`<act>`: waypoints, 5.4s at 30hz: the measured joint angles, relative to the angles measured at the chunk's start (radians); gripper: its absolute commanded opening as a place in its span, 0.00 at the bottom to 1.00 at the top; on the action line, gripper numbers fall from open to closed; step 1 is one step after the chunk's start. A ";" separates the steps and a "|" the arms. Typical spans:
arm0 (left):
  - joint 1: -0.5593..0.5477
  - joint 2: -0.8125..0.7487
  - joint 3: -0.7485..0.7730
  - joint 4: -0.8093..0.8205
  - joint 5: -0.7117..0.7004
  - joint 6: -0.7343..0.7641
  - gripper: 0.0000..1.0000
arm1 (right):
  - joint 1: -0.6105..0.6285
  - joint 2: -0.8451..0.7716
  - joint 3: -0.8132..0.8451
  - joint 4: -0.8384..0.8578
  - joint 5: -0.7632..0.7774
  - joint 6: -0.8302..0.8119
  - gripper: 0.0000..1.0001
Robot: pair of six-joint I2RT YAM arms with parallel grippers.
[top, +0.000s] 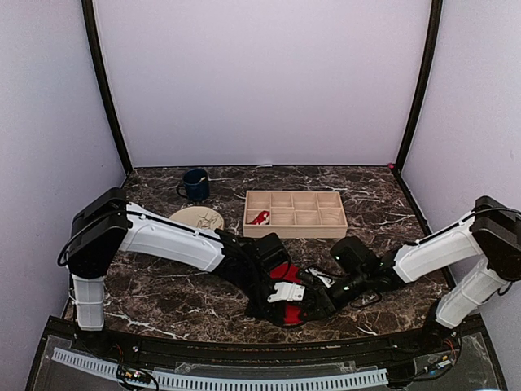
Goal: Roll the socks
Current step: Roll the sock at the center of the board.
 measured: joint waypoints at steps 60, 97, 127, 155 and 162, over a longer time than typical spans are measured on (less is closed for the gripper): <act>0.249 0.192 0.095 -0.267 0.593 -0.101 0.18 | 0.377 0.034 0.169 -0.087 0.701 -0.502 0.41; 0.295 0.113 0.048 -0.263 0.491 -0.156 0.40 | 0.334 0.154 0.261 -0.095 0.560 -0.585 0.02; 0.349 -0.024 -0.023 -0.189 0.198 -0.226 0.41 | 0.235 0.190 0.316 -0.141 0.399 -0.415 0.01; 0.319 -0.471 -0.510 0.373 -0.139 -0.415 0.39 | 0.120 0.288 0.386 -0.171 0.114 -0.372 0.01; 0.200 -0.482 -0.550 0.453 -0.206 -0.388 0.38 | 0.084 0.322 0.415 -0.203 0.011 -0.358 0.01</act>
